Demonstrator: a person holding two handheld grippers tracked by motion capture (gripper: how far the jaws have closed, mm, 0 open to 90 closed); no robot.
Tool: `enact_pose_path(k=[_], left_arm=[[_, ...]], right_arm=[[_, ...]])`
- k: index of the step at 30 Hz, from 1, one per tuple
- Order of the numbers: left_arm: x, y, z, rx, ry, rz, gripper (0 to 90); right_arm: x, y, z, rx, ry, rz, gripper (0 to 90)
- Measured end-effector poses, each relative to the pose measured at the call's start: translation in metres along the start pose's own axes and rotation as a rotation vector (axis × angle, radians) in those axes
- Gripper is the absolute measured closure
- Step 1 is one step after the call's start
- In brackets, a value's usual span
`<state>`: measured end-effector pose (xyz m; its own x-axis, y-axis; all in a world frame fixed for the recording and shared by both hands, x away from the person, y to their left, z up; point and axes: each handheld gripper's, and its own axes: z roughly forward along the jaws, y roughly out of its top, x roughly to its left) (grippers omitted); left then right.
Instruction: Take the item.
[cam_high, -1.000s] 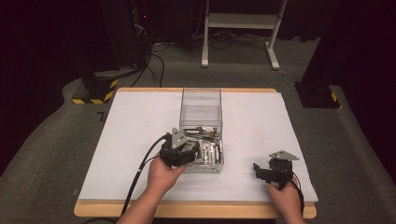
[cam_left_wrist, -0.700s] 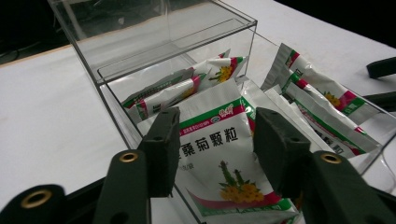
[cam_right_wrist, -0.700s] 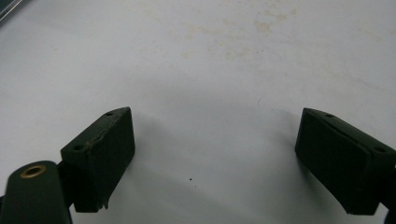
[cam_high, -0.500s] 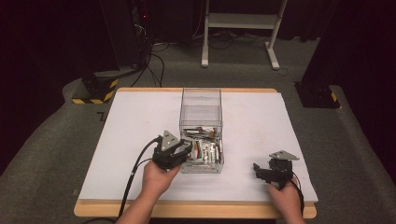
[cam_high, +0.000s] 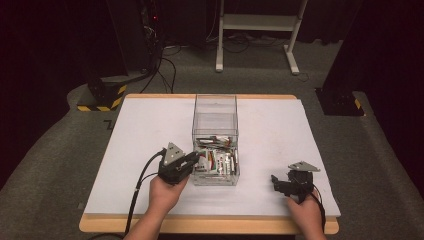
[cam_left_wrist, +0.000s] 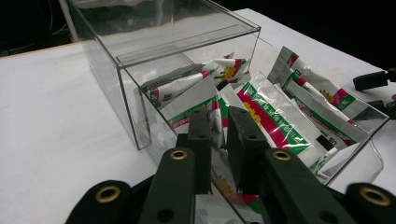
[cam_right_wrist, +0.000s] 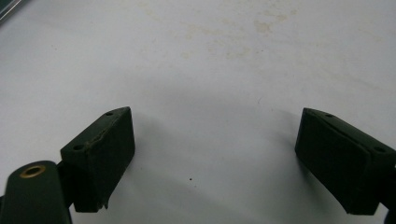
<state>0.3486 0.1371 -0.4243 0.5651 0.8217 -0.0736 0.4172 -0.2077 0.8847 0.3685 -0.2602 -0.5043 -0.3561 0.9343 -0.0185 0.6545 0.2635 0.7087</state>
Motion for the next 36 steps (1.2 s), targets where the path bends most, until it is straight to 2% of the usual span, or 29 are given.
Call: enact_pose_path(k=[3, 9, 14, 19, 36], left_arm=[[-0.001, -0.002, -0.001, -0.013, 0.015, 0.009, 81.4], [0.002, -0.01, -0.001, -0.047, 0.022, -0.026, 86.7], [-0.001, -0.011, -0.002, -0.07, 0.032, -0.017, 89.0], [-0.002, -0.011, -0.003, -0.087, 0.036, -0.01, 89.1], [0.004, -0.002, -0.017, -0.162, 0.018, -0.038, 89.3]], right_arm=[[0.0, 0.0, 0.0, 0.0, -0.001, 0.0, 11.7], [0.0, 0.0, 0.0, 0.0, -0.001, -0.001, 11.8], [0.0, 0.0, 0.0, 0.0, 0.0, 0.0, 11.8], [0.0, 0.0, 0.0, 0.0, 0.0, -0.001, 11.8], [0.0, 0.0, 0.0, 0.0, -0.001, -0.001, 11.8]])
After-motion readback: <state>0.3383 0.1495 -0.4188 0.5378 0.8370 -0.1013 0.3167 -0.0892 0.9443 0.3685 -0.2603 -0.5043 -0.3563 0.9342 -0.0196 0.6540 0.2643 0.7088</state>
